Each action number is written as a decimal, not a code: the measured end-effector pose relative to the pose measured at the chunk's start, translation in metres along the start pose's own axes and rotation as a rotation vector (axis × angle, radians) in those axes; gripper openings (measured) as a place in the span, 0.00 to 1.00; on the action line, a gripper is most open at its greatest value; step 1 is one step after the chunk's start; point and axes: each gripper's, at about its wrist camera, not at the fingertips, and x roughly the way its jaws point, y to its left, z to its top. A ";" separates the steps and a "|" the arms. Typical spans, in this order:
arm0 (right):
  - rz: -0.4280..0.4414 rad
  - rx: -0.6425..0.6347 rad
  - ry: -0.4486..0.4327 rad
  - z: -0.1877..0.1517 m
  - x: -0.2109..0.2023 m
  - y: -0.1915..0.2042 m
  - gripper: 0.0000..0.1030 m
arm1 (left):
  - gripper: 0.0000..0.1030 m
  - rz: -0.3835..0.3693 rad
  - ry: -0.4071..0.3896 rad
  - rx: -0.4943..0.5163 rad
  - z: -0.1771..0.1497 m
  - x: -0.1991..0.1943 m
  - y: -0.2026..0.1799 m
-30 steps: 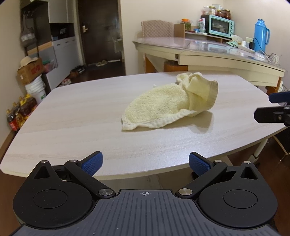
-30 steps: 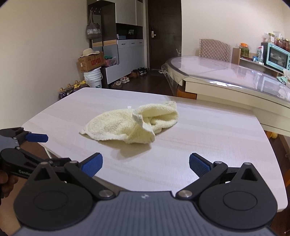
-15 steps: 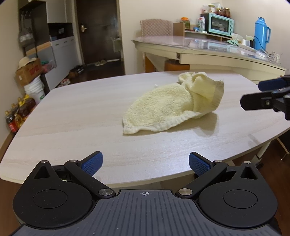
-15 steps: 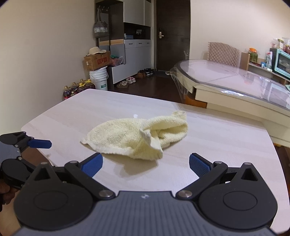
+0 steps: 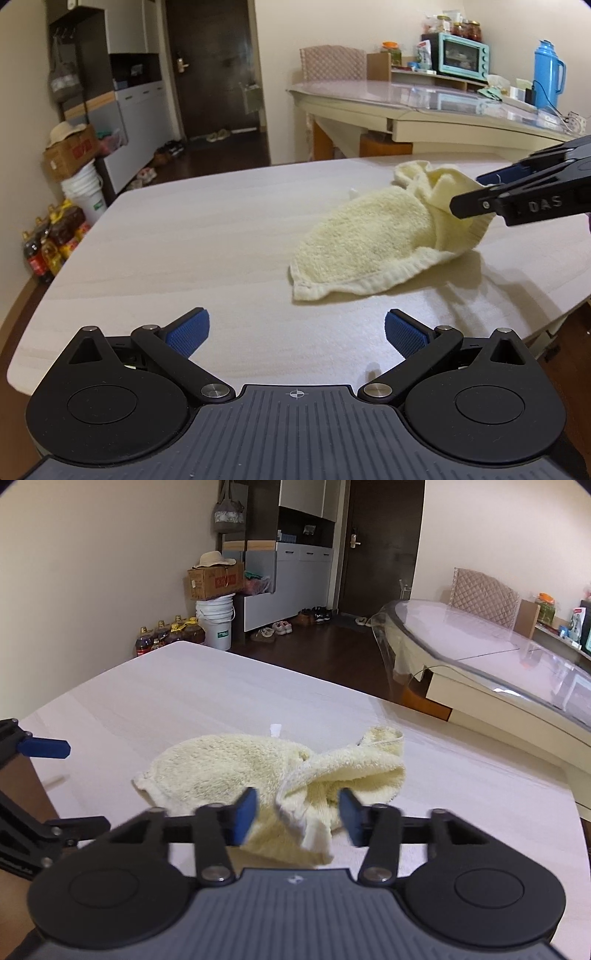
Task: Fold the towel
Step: 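Move the right gripper to a towel corner and close on it, then lift the towel corner with the right gripper and spread the towel flat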
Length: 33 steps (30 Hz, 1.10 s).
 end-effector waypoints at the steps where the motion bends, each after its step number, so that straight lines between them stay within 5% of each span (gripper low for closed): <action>1: 0.003 0.010 -0.011 -0.001 0.000 -0.003 0.11 | 1.00 -0.025 0.000 -0.007 0.001 0.001 0.003; 10: -0.008 0.225 -0.093 -0.028 -0.051 -0.065 0.08 | 1.00 -0.154 -0.029 0.038 0.018 0.013 0.009; 18: -0.080 0.352 -0.041 -0.081 -0.083 -0.093 0.08 | 1.00 -0.201 -0.050 0.111 0.051 0.032 0.001; 30: -0.163 0.365 0.024 -0.106 -0.098 -0.098 0.09 | 1.00 -0.250 0.013 0.199 0.104 0.100 -0.005; 33: -0.173 0.367 0.032 -0.108 -0.102 -0.099 0.15 | 0.98 -0.267 0.037 0.184 0.110 0.112 -0.004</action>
